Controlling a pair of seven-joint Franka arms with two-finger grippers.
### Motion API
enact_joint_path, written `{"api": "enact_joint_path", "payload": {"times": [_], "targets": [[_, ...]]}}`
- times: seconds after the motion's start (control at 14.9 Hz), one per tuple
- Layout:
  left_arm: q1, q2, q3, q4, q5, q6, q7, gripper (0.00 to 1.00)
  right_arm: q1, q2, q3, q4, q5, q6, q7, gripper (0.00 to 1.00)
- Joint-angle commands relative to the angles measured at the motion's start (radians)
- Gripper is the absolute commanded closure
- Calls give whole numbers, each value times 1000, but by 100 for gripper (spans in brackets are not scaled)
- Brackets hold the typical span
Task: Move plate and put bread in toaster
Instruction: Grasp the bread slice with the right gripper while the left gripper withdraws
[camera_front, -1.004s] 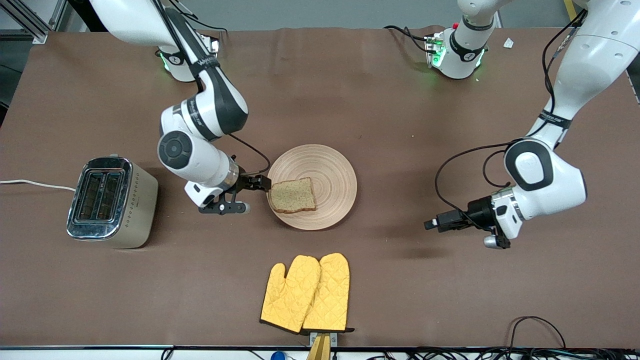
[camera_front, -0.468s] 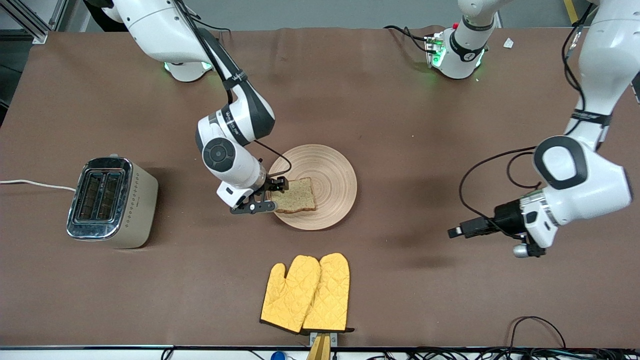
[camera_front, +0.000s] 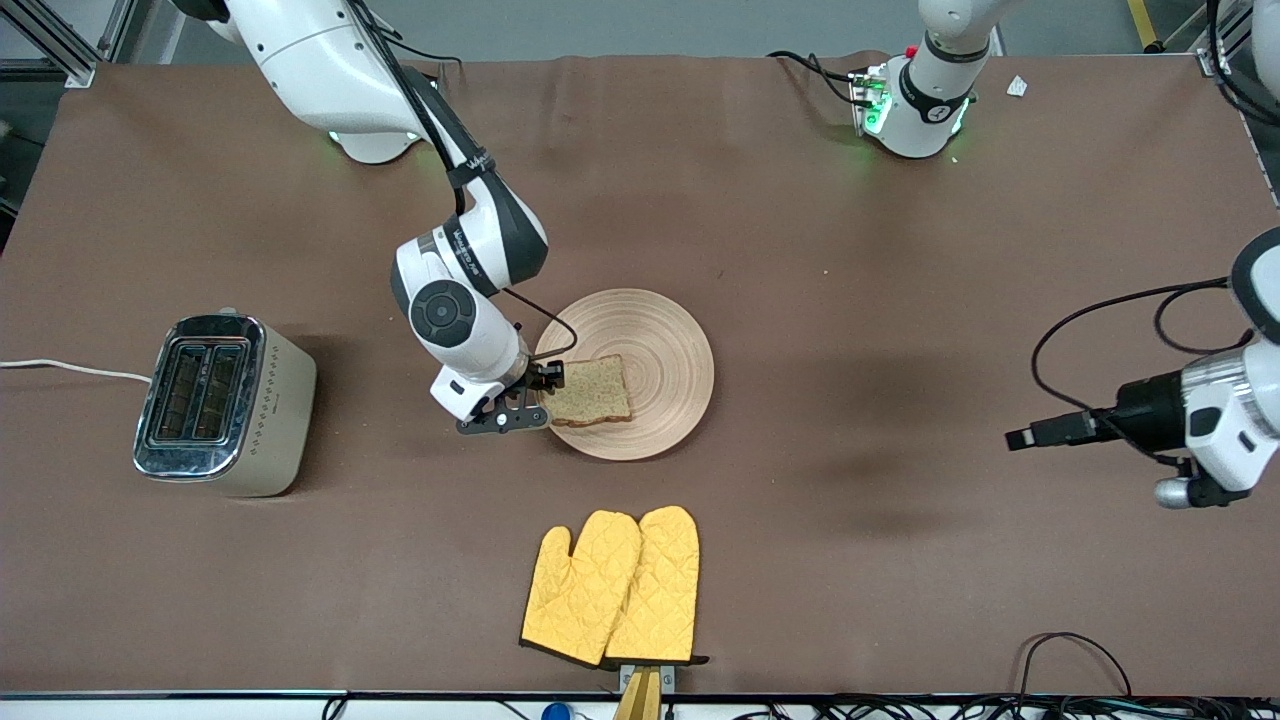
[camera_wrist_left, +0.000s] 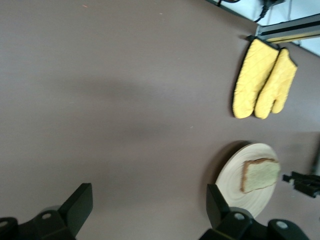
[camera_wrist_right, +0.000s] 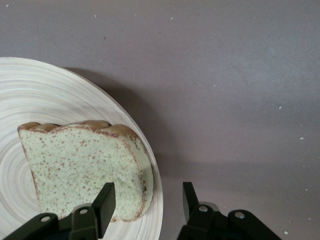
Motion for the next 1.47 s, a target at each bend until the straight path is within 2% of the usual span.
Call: {"api": "enact_joint_path", "payload": {"times": [0.0, 0.27, 0.47, 0.54, 0.6, 0.67, 0.8, 0.94, 1.2, 1.41], "targets": [[3, -124, 7, -12, 113, -74, -23, 0, -1, 10, 4, -19, -19, 48, 7, 44], [5, -248, 5, -7, 237, -212, -11, 0, 8, 13, 4, -23, -19, 68, 8, 49], [0, -334, 10, 2, 254, -298, 0, 0, 9, 18, 4, -23, -19, 76, 10, 53], [-13, -386, 33, 1, 253, -301, 11, 0, 9, 19, 4, -23, -19, 82, 10, 54], [-64, -415, 86, -3, 253, -301, 15, 0, 11, 24, 6, -24, -19, 94, 10, 55], [-151, -429, 173, -3, 248, -311, 23, 0, 18, 32, 4, -23, -19, 99, 10, 56], [-339, -466, 391, -4, 218, -366, 41, 0, 28, 33, 6, -23, -17, 102, 11, 56], [-463, -484, 514, -13, 201, -380, 46, 0, 29, 35, 4, -23, -17, 105, 11, 56], [-557, -573, 585, -133, 145, -360, 26, 0, 29, 36, 4, -23, -17, 106, 11, 63], [-589, -633, 599, -190, 127, -343, 26, 0, 29, 42, 4, -27, -19, 119, 10, 69]]}}
